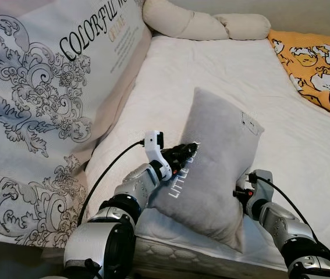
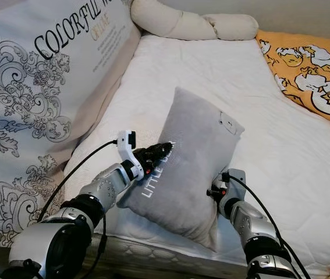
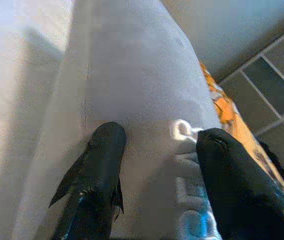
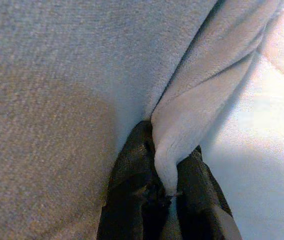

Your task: Clean up the room

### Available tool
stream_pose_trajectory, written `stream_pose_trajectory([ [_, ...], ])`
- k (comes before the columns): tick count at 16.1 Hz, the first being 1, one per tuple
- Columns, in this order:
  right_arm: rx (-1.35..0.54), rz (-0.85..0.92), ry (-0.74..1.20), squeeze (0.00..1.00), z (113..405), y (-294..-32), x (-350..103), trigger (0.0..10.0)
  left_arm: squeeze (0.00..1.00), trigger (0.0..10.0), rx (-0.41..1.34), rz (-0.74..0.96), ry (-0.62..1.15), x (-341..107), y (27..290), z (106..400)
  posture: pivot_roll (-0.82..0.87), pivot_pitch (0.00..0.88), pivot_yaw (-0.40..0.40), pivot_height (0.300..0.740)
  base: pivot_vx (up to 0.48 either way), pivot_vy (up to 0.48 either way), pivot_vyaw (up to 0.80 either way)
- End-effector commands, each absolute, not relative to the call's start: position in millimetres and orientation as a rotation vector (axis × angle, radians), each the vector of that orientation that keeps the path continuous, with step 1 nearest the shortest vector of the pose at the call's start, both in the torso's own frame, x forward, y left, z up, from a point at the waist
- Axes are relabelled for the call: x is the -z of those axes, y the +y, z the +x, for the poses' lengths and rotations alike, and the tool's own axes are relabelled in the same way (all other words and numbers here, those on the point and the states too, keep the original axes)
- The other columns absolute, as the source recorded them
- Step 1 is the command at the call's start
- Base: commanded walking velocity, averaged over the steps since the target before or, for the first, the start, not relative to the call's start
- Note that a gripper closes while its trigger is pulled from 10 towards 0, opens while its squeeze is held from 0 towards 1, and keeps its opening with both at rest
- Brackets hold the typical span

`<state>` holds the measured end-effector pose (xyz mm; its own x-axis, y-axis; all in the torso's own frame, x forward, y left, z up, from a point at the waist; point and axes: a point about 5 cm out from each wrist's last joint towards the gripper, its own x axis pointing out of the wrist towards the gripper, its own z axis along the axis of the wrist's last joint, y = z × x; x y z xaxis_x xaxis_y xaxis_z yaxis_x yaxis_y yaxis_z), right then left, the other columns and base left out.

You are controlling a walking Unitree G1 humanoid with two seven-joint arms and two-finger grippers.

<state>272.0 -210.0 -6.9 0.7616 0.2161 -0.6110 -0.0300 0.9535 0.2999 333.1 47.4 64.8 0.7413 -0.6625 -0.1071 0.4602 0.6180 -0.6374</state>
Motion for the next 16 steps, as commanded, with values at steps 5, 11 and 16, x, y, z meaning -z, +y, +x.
stream_pose_trajectory([
  [5,-0.158,0.322,0.788,0.0,256.9,-200.5,22.1,0.0,1.0,10.0,0.45,-0.493,0.367,-54.2,65.9,335.8,-0.2,0.0,0.035,0.74,0.0,0.0,0.0],
  [11,-0.158,0.334,0.788,0.0,255.1,-200.9,21.8,0.0,1.0,10.0,0.69,-0.867,0.447,-60.4,19.7,321.4,-0.21,0.0,0.048,0.74,0.0,0.0,0.0],
  [16,-0.161,0.338,0.786,0.0,256.6,-199.2,20.7,0.0,1.0,10.0,0.895,-0.791,0.503,-57.6,-0.1,305.7,-0.21,0.0,0.045,0.74,0.0,0.0,0.0],
])
